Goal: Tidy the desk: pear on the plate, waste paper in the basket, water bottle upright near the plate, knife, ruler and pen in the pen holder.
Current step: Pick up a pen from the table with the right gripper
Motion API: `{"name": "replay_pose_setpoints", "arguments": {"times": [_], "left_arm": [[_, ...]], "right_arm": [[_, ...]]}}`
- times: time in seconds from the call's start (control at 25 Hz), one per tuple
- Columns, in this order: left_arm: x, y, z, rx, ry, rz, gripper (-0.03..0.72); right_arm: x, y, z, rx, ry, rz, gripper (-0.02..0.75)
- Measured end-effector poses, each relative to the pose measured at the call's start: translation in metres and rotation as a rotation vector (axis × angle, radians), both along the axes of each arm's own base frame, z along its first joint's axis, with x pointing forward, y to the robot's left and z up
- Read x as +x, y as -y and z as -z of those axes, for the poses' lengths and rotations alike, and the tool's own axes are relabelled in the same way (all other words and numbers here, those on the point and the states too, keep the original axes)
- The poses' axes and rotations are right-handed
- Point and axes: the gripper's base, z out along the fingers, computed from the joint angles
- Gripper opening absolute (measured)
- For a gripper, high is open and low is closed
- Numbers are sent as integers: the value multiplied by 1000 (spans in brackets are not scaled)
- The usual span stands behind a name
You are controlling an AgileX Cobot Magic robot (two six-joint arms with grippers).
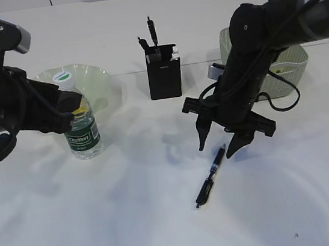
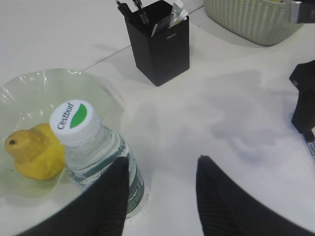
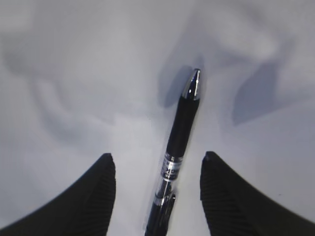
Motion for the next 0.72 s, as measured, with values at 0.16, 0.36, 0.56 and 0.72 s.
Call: {"name": "replay_pose_setpoints", "arguments": {"times": [0.16,0.36,0.56,0.72], "left_arm": [[0,0,0,-1,1,0,316],[0,0,0,-1,1,0,316],[0,0,0,1,2,1,316],[0,0,0,2,3,2,316]], "right_arm": [[1,1,3,-12,-4,20,407],[1,2,3,-26,-2,30,407],[2,2,10,-33,-15,36,407],[2,2,13,-36,-22,38,407]]}}
